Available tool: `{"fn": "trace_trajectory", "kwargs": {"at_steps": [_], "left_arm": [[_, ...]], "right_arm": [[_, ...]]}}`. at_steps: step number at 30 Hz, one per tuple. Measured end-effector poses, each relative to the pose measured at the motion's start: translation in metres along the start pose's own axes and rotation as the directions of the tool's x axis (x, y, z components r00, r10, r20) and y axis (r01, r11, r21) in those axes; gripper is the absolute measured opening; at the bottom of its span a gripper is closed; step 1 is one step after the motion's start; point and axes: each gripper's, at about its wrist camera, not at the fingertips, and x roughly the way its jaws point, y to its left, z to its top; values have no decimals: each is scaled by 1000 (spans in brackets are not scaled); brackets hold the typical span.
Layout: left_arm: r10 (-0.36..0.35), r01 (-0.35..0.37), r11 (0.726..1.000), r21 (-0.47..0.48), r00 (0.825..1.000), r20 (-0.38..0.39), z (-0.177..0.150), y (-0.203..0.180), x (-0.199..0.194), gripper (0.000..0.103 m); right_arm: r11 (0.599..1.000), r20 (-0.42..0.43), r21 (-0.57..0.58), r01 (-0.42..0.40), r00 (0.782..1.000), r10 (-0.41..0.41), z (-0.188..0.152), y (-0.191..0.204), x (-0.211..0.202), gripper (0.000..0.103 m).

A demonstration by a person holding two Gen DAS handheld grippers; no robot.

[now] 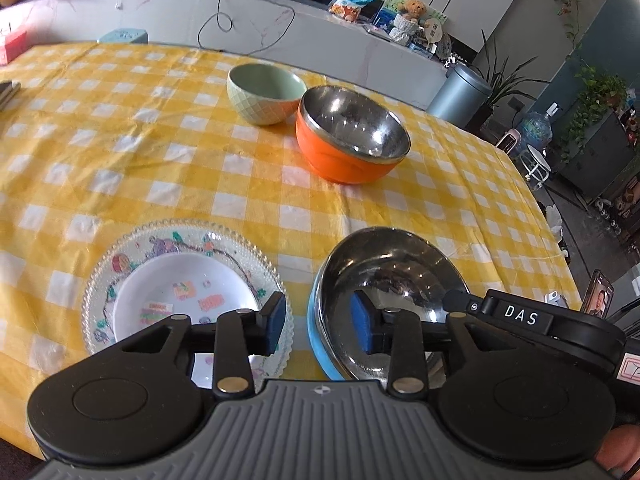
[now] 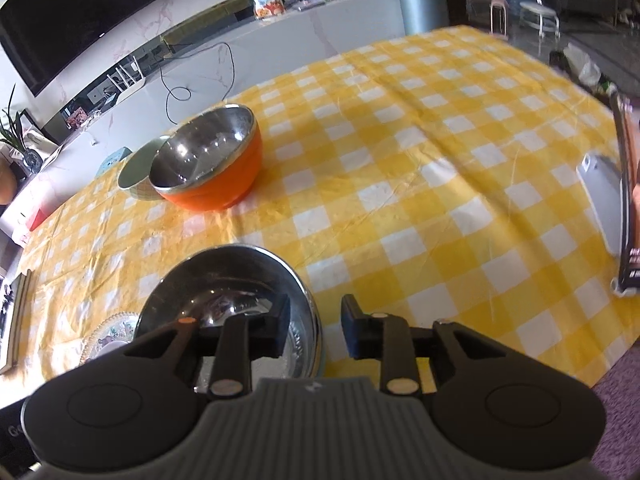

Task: Organize plates and bowls
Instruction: 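Lower the blue bowl and open both grippers, then move both grippers to the orange steel bowl rim and close them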

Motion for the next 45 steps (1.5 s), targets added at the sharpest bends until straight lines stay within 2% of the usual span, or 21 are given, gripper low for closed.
{"fn": "trace_trajectory", "kwargs": {"at_steps": [3,6,12,16,27,35,40,45], "left_arm": [[20,-21,999,40,999,33,4,-3,-6,44],[30,-36,996,86,997,71,9,-7,-10,52],[54,-70,986,149,993,106,26,-11,-13,52],[72,-92,982,163,989,126,41,-10,-11,52],[39,-58,985,162,992,119,82,-7,13,52],[32,-45,989,138,995,95,114,-3,44,54],[67,-77,986,150,995,71,130,0,70,55],[85,-88,985,148,996,27,142,3,94,55]], "right_arm": [[999,59,-36,5,998,-3,2,5,-9,35],[997,111,-83,-4,994,13,4,12,-17,41],[993,126,-115,-37,991,52,8,21,-18,50],[992,163,-129,-1,986,22,11,26,-17,53],[998,114,-53,-44,992,50,45,26,12,54],[999,103,-34,-33,994,37,78,42,41,57],[1000,84,-24,3,996,-1,97,52,64,57],[1000,16,-7,25,1000,-25,113,58,91,54]]}}
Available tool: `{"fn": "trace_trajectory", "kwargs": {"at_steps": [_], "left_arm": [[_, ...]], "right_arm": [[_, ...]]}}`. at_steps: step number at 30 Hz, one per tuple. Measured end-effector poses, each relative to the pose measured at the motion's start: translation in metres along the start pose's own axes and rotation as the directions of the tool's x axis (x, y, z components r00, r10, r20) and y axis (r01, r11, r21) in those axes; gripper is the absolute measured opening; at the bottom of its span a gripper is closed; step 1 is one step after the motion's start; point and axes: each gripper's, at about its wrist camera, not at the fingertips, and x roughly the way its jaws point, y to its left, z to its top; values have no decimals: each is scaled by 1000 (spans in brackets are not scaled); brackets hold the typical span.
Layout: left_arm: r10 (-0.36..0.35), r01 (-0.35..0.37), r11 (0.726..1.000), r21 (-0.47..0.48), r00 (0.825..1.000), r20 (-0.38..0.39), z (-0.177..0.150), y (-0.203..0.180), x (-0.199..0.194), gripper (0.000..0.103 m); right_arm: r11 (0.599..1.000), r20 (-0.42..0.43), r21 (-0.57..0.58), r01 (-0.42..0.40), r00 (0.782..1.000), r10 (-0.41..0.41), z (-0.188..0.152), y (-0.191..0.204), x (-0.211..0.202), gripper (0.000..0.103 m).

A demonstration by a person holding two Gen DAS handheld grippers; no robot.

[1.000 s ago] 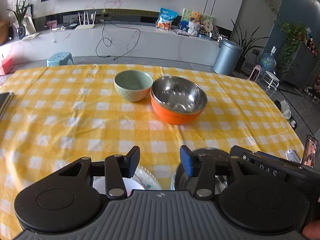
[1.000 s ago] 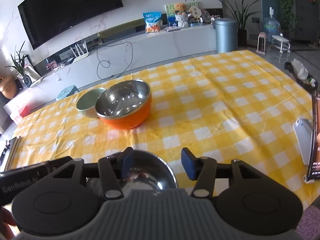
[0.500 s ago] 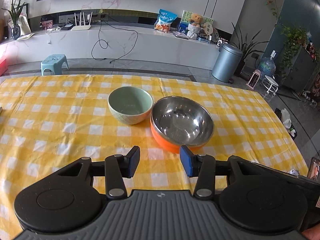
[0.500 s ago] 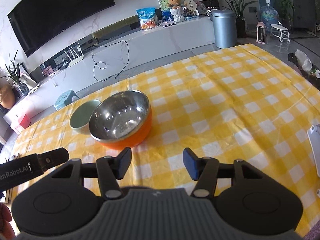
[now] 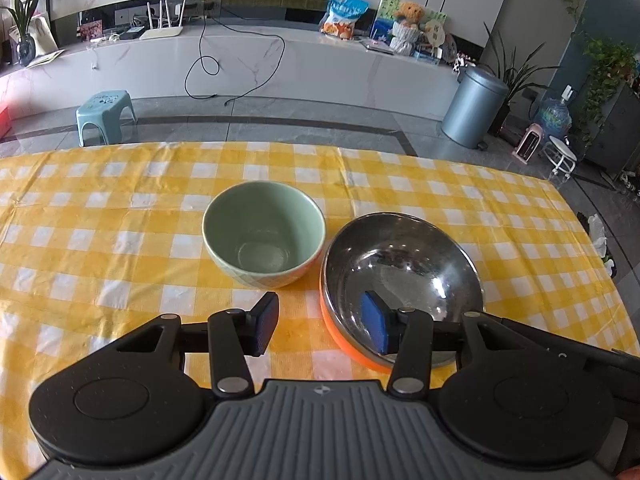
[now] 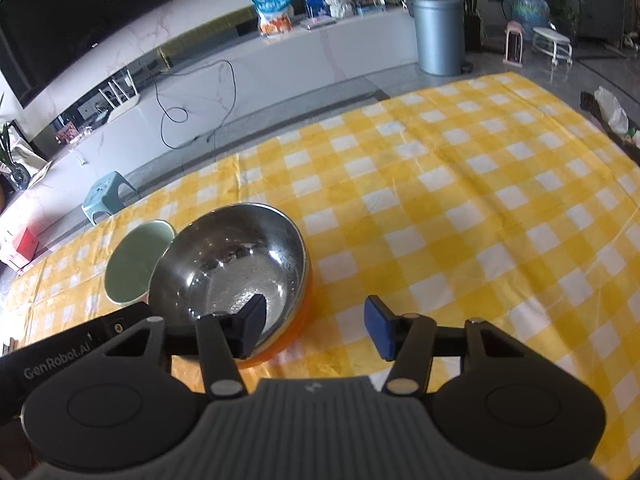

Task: Organize plates and bowls
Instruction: 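Move both grippers to the orange steel bowl rim and close them, then lift the orange bowl with both grippers and lower it into the blue bowl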

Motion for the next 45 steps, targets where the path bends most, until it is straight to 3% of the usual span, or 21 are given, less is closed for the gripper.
{"fn": "trace_trajectory", "kwargs": {"at_steps": [4,8,9,10,18,30,39,45], "left_arm": [[39,-36,998,50,997,-65,8,-9,17,55],[55,-48,996,79,995,-79,10,-12,28,54],[55,-48,996,80,995,-84,10,-12,31,52],[53,-46,996,77,995,-88,10,-11,33,45],[3,1,999,40,995,-98,8,-10,38,12],[18,-14,998,55,998,-66,5,-13,4,11],[-4,4,1000,9,1000,29,-14,-12,-70,13],[-11,12,1000,-24,999,51,-35,-9,-112,14]], "right_arm": [[1000,-51,-1,7,999,-7,10,8,18,48],[1000,-77,6,14,997,-13,13,13,31,43],[1000,-85,12,11,996,-10,13,13,34,36],[1000,-99,25,2,995,0,13,12,38,29],[998,-126,68,-5,992,13,7,7,49,18],[995,-136,97,-23,990,36,0,5,24,16],[989,-80,101,-104,990,112,-21,3,-42,15],[985,-46,75,-155,986,158,-43,3,-89,15]]}}
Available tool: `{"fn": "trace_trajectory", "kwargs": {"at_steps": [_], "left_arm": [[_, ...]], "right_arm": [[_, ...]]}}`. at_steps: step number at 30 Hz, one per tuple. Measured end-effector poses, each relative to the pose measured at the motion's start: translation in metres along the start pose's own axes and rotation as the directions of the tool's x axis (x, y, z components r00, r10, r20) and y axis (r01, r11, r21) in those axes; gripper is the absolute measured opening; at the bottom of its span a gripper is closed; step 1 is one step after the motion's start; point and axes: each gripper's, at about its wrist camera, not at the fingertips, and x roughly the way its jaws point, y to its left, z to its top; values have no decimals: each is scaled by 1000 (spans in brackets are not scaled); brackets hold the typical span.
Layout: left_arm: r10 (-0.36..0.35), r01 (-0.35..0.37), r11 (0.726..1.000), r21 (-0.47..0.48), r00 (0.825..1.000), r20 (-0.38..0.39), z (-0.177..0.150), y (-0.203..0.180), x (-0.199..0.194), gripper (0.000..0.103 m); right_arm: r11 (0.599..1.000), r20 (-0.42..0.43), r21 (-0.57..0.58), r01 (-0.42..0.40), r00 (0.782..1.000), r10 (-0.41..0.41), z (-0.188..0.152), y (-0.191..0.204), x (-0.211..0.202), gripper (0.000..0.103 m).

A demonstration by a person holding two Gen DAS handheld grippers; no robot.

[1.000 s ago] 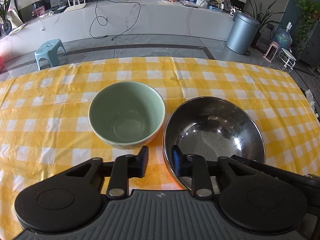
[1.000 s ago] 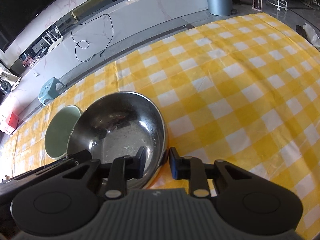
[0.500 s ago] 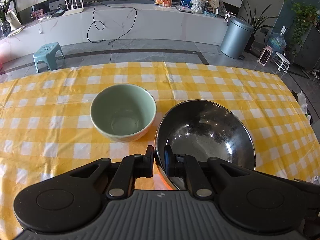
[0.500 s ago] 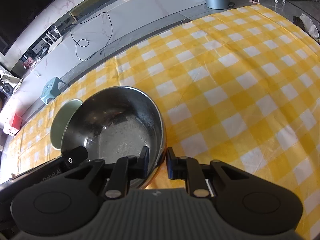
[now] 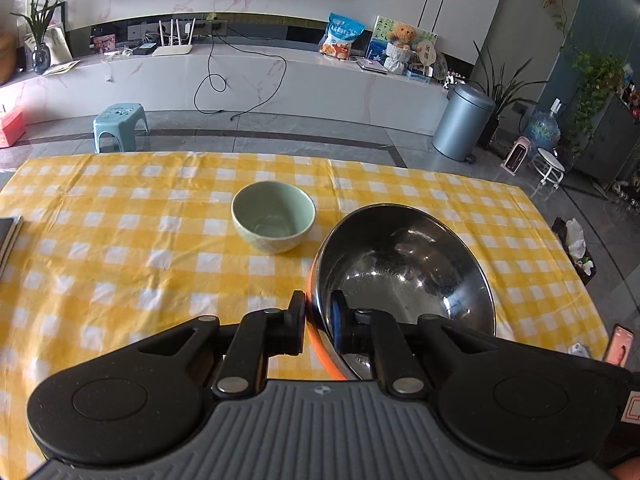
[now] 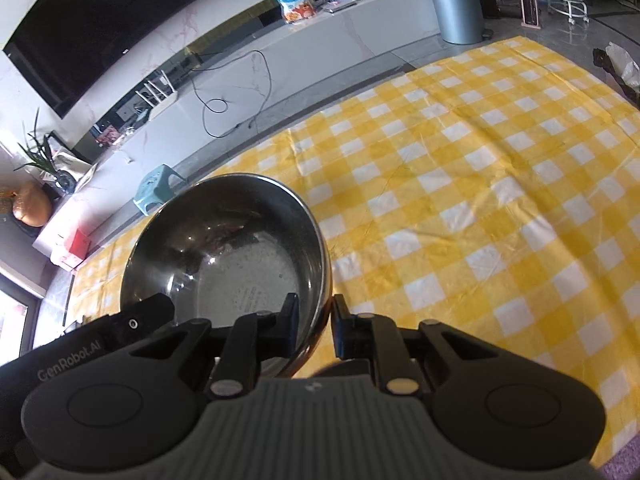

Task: Organize plates and bowls
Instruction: 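Lift the orange bowl with both grippers and lower it into the blue bowl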

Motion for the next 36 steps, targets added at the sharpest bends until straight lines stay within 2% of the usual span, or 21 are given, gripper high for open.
{"fn": "trace_trajectory", "kwargs": {"at_steps": [4,11,18,25,36], "left_arm": [[-10,10,999,-37,1000,3,-14,0,-19,15],[-47,47,993,-113,999,7,-45,2,-38,16],[-94,89,985,-147,995,-29,-71,-4,-36,16],[-127,113,979,-168,989,-76,-87,-9,-26,17],[-146,122,969,-214,985,-96,-99,-5,-10,17]], "right_arm": [[1000,-11,-5,-26,1000,26,-16,-5,-23,15],[1000,-5,1,-21,1000,21,-43,-18,-50,13],[1000,2,27,8,1000,-8,-56,-38,-64,12],[998,-8,36,54,999,-53,-64,-55,-64,11],[995,-28,36,97,995,-96,-68,-65,-49,11]]}}
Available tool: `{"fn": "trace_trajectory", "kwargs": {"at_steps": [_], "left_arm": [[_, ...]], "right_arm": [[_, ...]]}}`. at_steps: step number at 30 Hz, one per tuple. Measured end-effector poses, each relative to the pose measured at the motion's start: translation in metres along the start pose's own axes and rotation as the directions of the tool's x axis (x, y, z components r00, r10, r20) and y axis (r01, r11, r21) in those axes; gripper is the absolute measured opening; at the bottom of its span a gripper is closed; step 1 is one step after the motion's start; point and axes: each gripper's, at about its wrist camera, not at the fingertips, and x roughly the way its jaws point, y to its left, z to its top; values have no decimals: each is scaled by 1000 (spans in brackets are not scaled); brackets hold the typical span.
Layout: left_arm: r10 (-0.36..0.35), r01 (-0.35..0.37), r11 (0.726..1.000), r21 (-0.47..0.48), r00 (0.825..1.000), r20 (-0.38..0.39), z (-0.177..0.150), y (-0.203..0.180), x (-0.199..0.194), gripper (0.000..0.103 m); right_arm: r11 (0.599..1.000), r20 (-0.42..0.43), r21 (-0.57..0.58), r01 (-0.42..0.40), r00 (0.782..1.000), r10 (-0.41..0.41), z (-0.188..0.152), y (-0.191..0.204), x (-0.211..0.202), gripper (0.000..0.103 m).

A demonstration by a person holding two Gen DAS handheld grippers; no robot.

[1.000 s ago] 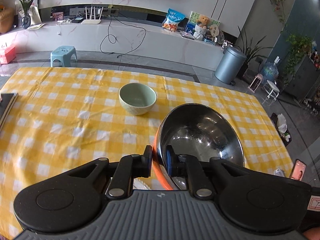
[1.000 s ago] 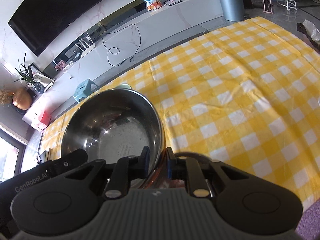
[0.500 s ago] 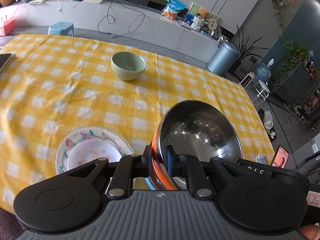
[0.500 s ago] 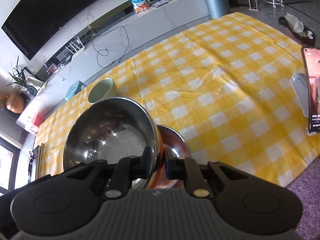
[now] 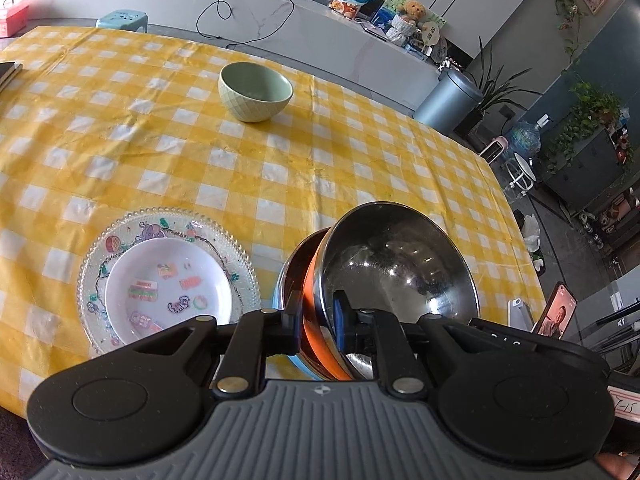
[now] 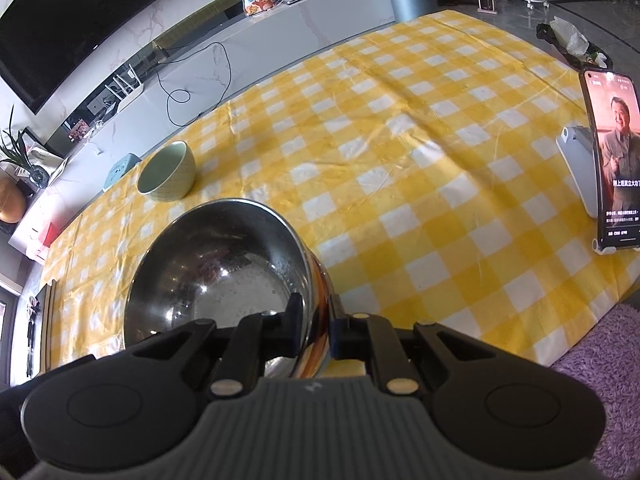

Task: Organize plates and bowls
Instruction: 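Lift the orange bowl with both grippers and lower it into the blue bowl, then open both grippers and withdraw from the nested steel bowls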

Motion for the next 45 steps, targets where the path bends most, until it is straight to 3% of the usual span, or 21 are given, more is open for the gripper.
{"fn": "trace_trajectory", "kwargs": {"at_steps": [6,11,18,24,26,28,32,35,37,40,45], "left_arm": [[7,-7,1000,-4,1000,-19,2,0,7,17],[53,-53,998,32,998,-14,2,-4,10,22],[48,-47,998,30,998,-31,4,-1,13,21],[34,-33,999,40,999,-20,6,0,10,21],[33,-33,999,42,999,-6,7,1,8,23],[28,-29,999,41,999,15,10,3,6,30],[21,-24,999,45,998,57,15,4,5,32],[13,-16,999,39,997,73,17,6,7,28],[16,-18,999,39,998,65,17,7,9,16],[8,-10,999,35,999,54,16,9,13,10],[15,-17,999,47,999,43,14,8,16,8]], "right_arm": [[999,21,-37,24,1000,-23,2,7,4,11],[996,29,-77,50,998,-48,3,10,7,9],[993,40,-96,68,997,-65,3,14,10,9],[992,58,-108,64,997,-58,3,14,8,14],[993,74,-102,52,996,-45,5,13,5,26],[994,87,-102,46,995,-37,7,12,3,27],[995,116,-98,22,993,-11,12,9,0,27],[996,123,-93,8,992,4,14,7,0,18],[996,122,-91,2,993,9,14,7,0,13],[995,119,-95,5,993,6,13,6,2,7],[996,114,-94,3,993,8,12,6,3,2]]}}
